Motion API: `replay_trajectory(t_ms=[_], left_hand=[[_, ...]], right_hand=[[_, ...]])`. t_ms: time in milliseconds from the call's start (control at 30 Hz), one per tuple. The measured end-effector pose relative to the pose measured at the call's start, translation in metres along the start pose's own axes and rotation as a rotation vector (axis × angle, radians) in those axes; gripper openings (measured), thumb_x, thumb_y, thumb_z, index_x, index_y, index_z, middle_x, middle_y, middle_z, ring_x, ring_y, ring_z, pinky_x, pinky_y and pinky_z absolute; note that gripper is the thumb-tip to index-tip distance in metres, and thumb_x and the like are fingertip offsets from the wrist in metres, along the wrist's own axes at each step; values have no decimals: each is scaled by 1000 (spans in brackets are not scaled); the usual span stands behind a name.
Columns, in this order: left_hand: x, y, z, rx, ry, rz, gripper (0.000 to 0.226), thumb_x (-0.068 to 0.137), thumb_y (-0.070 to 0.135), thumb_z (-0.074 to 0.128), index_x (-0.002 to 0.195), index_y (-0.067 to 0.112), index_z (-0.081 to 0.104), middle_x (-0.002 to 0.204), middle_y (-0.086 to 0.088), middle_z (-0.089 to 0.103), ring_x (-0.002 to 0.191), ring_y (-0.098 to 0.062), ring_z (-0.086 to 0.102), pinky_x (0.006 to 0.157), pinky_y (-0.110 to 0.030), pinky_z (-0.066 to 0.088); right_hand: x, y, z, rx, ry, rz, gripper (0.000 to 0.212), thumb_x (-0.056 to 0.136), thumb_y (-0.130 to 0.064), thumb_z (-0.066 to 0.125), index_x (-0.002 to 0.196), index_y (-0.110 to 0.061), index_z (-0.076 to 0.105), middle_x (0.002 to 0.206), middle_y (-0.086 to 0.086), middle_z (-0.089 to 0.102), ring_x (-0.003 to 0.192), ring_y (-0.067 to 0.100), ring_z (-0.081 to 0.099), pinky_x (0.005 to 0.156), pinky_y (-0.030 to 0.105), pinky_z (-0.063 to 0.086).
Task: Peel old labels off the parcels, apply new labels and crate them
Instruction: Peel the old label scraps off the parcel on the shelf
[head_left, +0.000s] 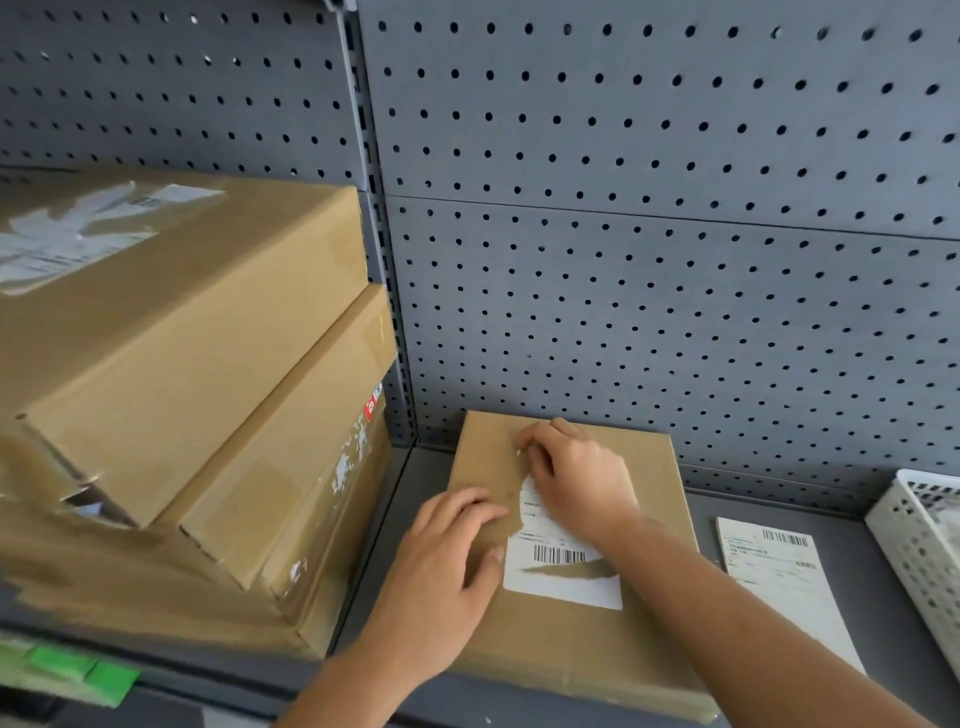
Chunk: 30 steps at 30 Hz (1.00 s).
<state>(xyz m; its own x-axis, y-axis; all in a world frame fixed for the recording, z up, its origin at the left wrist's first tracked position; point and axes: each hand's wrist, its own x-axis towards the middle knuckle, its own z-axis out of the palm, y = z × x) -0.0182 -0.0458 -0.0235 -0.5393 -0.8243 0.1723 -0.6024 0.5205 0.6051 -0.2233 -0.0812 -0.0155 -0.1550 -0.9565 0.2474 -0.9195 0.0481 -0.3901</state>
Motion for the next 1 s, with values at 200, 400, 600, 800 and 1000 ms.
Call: replay_trajectory(t_ms=[200,400,600,800,1000], left_hand=[[1,-2,2,1,15,12,34,101,42,45,134,40,50,141,35,30,138,10,17,115,-22,25],[2,-2,2,5,11,18,35,100,43,43,135,40,49,141,34,30,139,7,18,115,-23,25],[1,-3,3,9,19,25,35,101,41,45,135,37,50,142,32,32,139,8,18,116,-23,26],[1,-3,3,12,20,21,35,101,41,45,135,38,49,141,32,32,139,8,18,116,-23,24],[1,-4,4,12,25,22,35,100,42,45,135,39,49,141,32,32,139,8,18,116,-23,25]], right_hand=[[1,0,2,11,-5,-1,18,98,-26,48,101,-34,63,105,-19,62,94,10,59,69,27,39],[0,2,-2,116,-20,42,17,98,-26,49,102,-37,62,95,-21,61,79,4,54,67,27,42],[-1,3,-3,115,-44,39,18,95,-24,50,97,-36,64,98,-22,59,84,3,54,70,27,44],[-1,2,-2,96,-34,26,18,95,-27,52,102,-39,63,91,-25,52,78,0,49,68,26,42],[0,3,-4,163,-42,67,15,94,-27,52,96,-37,63,93,-19,57,77,4,54,70,28,46]])
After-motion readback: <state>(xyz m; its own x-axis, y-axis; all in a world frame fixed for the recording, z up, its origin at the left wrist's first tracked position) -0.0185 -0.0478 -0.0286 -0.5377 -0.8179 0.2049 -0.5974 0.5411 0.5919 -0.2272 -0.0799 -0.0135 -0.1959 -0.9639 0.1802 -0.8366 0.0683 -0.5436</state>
